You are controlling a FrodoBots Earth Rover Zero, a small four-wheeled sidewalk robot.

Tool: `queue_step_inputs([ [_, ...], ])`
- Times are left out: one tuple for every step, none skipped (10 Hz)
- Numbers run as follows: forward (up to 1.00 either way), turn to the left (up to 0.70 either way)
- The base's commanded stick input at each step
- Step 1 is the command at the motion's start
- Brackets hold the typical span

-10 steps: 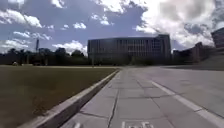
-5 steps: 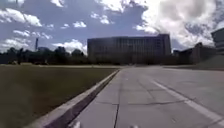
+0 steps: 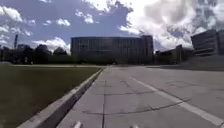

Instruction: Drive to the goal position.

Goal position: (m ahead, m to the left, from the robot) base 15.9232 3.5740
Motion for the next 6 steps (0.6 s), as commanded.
queue_step_inputs([
  [0.7, 0.0],
  [0.7, 0.0],
  [0.7, 0.0],
  [0.7, 0.0],
  [0.7, 0.0],
  [0.7, 0.0],
])
